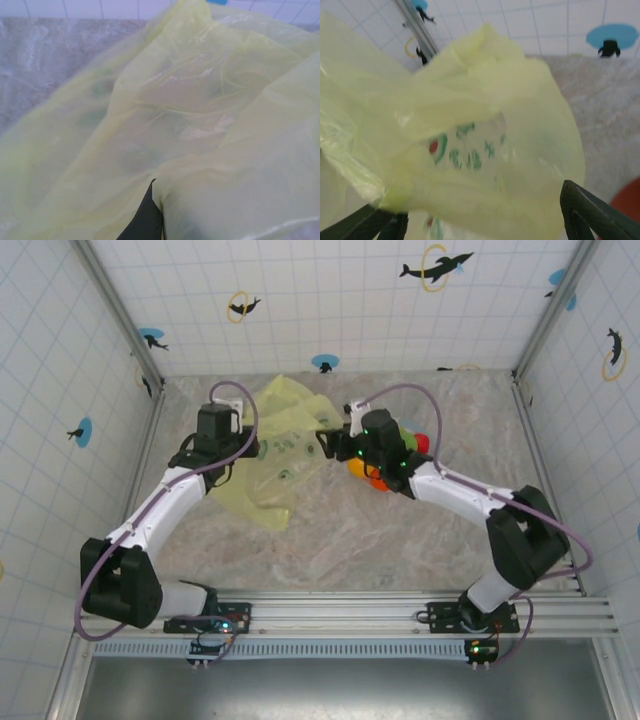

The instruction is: Place the fruits into the plastic bag

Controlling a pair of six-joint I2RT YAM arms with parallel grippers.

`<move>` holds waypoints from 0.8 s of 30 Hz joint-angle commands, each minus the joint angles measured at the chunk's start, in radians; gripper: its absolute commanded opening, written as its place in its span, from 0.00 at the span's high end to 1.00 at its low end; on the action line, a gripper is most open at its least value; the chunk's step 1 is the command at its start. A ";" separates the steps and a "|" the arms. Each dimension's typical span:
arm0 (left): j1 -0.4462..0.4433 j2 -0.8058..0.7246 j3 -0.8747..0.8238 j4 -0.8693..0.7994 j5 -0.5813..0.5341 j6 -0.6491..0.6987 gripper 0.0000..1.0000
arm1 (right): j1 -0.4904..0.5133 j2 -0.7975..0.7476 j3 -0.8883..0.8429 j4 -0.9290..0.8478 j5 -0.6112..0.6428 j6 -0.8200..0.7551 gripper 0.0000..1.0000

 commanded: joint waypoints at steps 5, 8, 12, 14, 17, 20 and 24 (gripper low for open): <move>0.015 -0.002 0.025 -0.062 0.110 -0.155 1.00 | 0.048 -0.151 -0.228 0.103 -0.003 -0.004 0.03; 0.023 0.013 0.028 -0.072 0.148 -0.181 1.00 | 0.057 -0.173 -0.307 0.158 -0.046 -0.007 0.01; 0.046 0.025 0.026 -0.088 0.222 -0.213 1.00 | 0.056 -0.186 -0.322 0.132 -0.039 -0.028 0.01; 0.071 0.025 0.016 -0.086 0.278 -0.234 1.00 | 0.047 -0.194 -0.305 0.079 0.003 -0.050 0.01; 0.115 0.025 -0.002 -0.073 0.366 -0.267 1.00 | 0.020 -0.209 -0.279 0.002 0.042 -0.084 0.02; 0.143 0.025 -0.007 -0.065 0.423 -0.308 1.00 | -0.009 -0.224 -0.254 -0.084 0.090 -0.112 0.02; 0.150 0.025 -0.009 -0.053 0.478 -0.361 1.00 | -0.034 -0.242 -0.247 -0.162 0.108 -0.138 0.03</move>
